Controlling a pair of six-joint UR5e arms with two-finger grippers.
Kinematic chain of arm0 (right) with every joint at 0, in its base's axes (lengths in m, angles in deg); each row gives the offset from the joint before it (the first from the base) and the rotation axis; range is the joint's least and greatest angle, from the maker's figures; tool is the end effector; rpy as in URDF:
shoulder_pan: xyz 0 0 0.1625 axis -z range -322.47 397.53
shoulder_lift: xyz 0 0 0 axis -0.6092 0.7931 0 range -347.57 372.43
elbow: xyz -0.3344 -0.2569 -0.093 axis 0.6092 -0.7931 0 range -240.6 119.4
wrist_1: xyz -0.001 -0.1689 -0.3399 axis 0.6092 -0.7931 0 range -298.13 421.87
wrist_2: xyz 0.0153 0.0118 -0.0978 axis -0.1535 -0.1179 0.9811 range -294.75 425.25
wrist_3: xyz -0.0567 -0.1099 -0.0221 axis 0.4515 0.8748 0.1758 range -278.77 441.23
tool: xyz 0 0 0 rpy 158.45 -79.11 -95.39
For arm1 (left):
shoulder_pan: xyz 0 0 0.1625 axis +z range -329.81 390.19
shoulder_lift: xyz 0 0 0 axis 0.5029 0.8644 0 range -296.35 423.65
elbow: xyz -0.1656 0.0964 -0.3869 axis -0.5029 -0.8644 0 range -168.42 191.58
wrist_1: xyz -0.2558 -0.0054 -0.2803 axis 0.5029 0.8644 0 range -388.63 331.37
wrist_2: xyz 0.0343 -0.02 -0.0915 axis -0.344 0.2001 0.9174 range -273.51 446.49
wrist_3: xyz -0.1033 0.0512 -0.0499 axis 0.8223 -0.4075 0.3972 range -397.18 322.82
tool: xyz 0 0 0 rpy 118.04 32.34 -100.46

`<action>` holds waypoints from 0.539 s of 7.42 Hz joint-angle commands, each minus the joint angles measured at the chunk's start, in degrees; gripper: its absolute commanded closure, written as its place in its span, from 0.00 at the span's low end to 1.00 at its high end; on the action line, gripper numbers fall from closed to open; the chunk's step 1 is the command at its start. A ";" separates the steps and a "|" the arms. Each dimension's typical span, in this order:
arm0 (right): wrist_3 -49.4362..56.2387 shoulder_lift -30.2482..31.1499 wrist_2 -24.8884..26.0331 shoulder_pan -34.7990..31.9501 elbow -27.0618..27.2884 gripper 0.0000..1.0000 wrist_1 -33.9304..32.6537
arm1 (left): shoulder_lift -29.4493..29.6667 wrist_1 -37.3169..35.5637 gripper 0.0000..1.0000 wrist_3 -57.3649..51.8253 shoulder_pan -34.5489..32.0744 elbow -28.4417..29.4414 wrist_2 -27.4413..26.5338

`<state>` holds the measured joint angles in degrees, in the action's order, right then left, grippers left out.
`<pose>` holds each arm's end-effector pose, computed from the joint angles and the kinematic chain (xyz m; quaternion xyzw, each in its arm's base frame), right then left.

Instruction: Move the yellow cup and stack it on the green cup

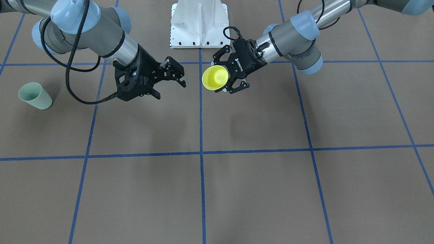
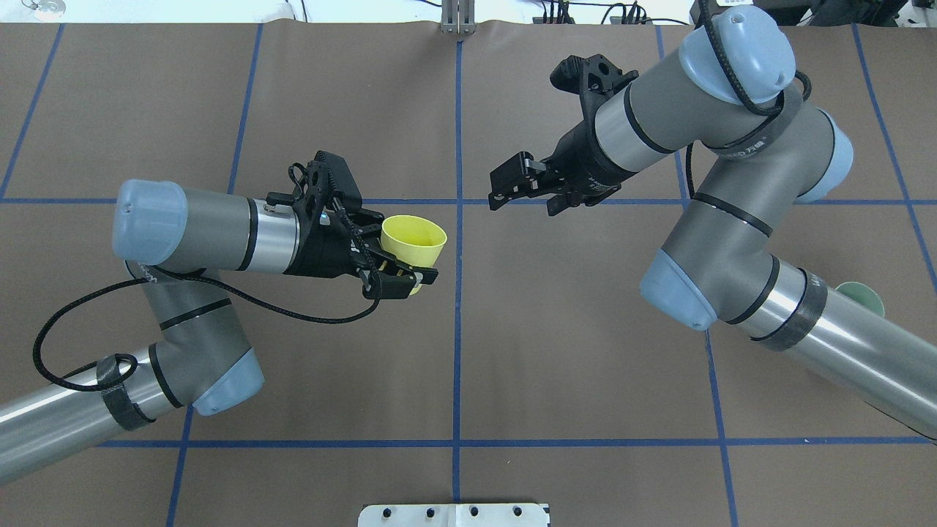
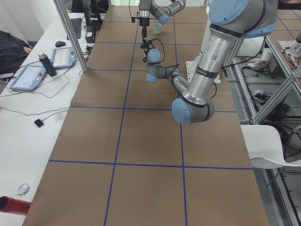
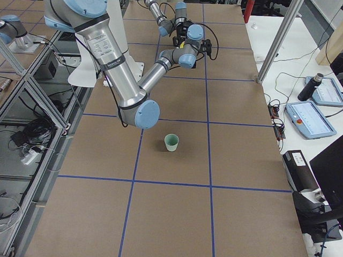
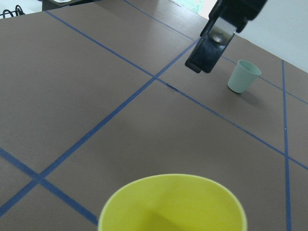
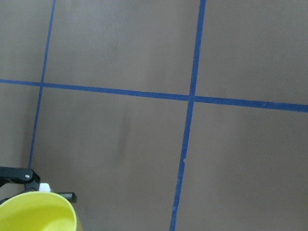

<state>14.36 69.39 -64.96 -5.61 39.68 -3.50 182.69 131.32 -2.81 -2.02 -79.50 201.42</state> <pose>-0.4169 -0.4623 0.2242 0.0481 -0.5952 -0.0538 0.8003 0.4747 -0.3940 0.2436 0.4192 0.6352 0.2893 0.5806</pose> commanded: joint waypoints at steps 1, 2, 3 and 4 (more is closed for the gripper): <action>-0.02 -0.44 -2.41 0.07 0.09 0.04 0.33 | 1.36 1.16 0.99 -0.01 2.59 0.37 -0.24; -0.10 -0.79 -3.20 0.07 -0.08 0.04 0.16 | 1.37 1.16 0.99 -0.01 2.94 0.55 -0.24; -0.10 -0.79 -3.90 0.16 -0.43 0.05 0.24 | 2.24 0.98 1.00 0.17 2.95 0.64 -0.32; -0.10 -0.79 -4.43 0.16 -0.43 0.05 0.25 | 3.55 0.98 1.00 0.17 2.95 1.69 -0.32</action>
<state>14.27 68.66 -68.58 -5.48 39.38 -3.28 184.90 132.34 -2.70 0.82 -78.70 201.14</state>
